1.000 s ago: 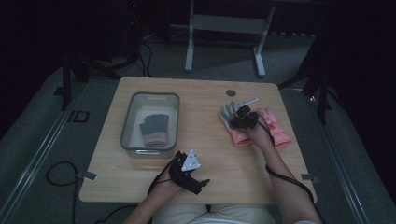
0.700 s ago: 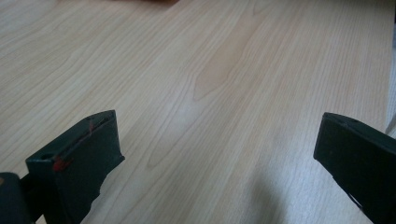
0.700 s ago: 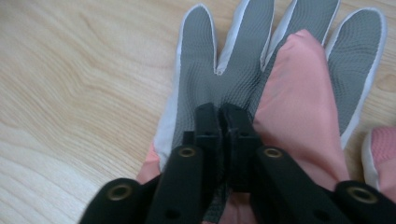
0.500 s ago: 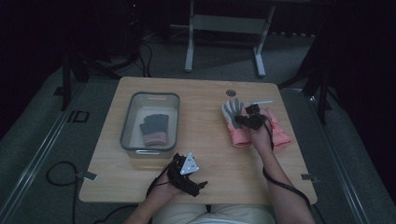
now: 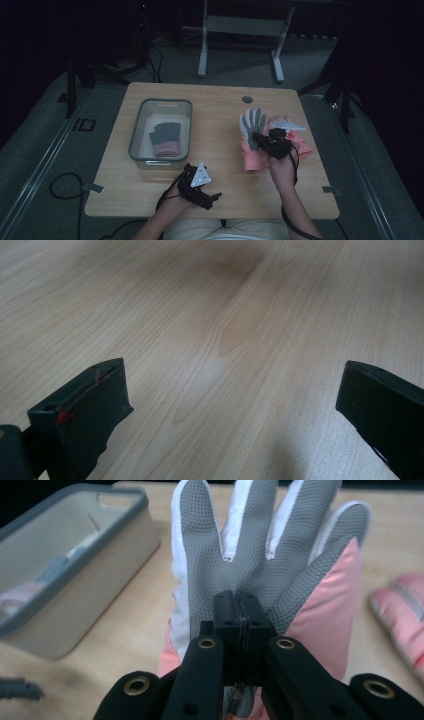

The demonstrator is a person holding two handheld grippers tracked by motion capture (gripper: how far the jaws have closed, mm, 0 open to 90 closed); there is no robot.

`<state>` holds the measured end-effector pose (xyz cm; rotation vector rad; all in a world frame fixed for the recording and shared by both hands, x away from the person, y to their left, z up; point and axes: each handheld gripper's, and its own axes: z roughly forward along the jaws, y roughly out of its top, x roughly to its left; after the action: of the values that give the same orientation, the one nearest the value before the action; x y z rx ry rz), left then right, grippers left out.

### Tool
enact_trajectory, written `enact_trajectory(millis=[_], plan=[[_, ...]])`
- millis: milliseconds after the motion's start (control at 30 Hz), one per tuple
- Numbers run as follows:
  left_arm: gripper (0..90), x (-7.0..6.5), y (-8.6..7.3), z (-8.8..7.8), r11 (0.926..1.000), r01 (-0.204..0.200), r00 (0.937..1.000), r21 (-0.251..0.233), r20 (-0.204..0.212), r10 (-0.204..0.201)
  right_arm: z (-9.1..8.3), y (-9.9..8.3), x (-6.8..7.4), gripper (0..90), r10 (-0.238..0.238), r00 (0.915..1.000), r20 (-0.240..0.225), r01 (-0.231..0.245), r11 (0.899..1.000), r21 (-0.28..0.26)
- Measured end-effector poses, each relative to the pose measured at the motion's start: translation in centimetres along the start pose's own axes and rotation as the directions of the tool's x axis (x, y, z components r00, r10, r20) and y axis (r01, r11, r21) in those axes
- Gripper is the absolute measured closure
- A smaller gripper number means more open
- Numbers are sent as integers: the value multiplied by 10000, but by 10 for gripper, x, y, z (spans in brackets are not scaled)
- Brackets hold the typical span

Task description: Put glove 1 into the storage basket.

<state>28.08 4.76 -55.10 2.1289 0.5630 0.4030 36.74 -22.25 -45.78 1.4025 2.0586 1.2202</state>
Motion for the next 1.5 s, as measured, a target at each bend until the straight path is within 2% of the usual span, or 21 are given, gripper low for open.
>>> enact_trajectory(millis=[100, 233, 300, 367, 400, 467, 633, 733, 833, 1133, 1233, 1300, 1333, 1367, 1400, 1433, 1467, 1500], plan=[[1, -1, -1, 1, 10000, -35, 10000, 14, 47, 35, 8, -16, 5, 890, 199, 9997, 169, -207, 9985, 497], [1, -3, -2, 5, 9996, -180, 9997, 224, 140, 177, 20, -25, 5, 890, 340, 9987, 387, -369, 9963, 775], [1, -4, -3, 6, 9994, -237, 9996, 271, 167, 232, 30, -29, 5, 890, 184, 9985, 507, -229, 9956, 905], [1, -5, -3, 7, 9989, -304, 9993, 349, 241, 295, 40, -31, 3, 890, 228, 9991, 369, -269, 9931, 1143], [1, -5, -4, 8, 9987, -334, 9992, 376, 246, 325, 45, -32, 2, 890, 166, 9991, 402, -213, 9926, 1196], [1, -5, -4, 8, 9987, -303, 9992, 399, 271, 292, 59, -32, -2, 889, 326, 9985, 437, -383, 9901, 1354], [1, -4, -5, 8, 9991, -223, 9991, 363, 362, 210, 72, -30, -3, 888, 482, 9969, 614, -568, 9875, 1471], [1, -4, -5, 8, 9990, -239, 9991, 370, 368, 225, 83, -31, -1, 884, 445, 9965, 713, -557, 9849, 1638], [1, -4, -5, 7, 9992, -240, 9990, 325, 386, 228, 92, -36, 2, 878, 147, 9964, 837, -297, 9830, 1811], [1, -4, -5, 7, 9992, -232, 9990, 334, 390, 219, 90, -34, 2, 809, 35, 9968, 799, -179, 9833, 1810], [1, -4, -6, 7, 9993, -174, 9991, 322, 385, 162, 80, -28, 3, 755, -34, 9978, 668, -71, 9876, 1568], [1, -4, -6, 7, 9993, -181, 9990, 313, 405, 169, 70, -22, 2, 749, -149, 9988, 468, 87, 9914, 1308], [1, -4, -6, 7, 9993, -198, 9990, 310, 399, 186, 58, -15, -1, 753, -263, 9990, 350, 225, 9943, 1045], [1, -4, -6, 7, 9993, -194, 9989, 308, 442, 180, 58, -15, -1, 753, -263, 9990, 350, 225, 9943, 1045], [1, -4, -6, 7, 9993, -213, 9989, 306, 423, 200, 52, -11, -4, 750, -361, 9990, 253, 337, 9956, 877], [1, -4, -6, 7, 9992, -234, 9988, 330, 439, 219, 41, -5, -14, 747, -609, 9979, 235, 592, 9959, 679], [1, -4, -6, 7, 9992, -244, 9987, 330, 459, 228, 41, -5, -14, 747, -609, 9979, 235, 592, 9959, 679], [1, -4, -6, 7, 9991, -263, 9987, 343, 441, 247, 35, -2, -20, 742, -772, 9967, 270, 755, 9954, 590]])
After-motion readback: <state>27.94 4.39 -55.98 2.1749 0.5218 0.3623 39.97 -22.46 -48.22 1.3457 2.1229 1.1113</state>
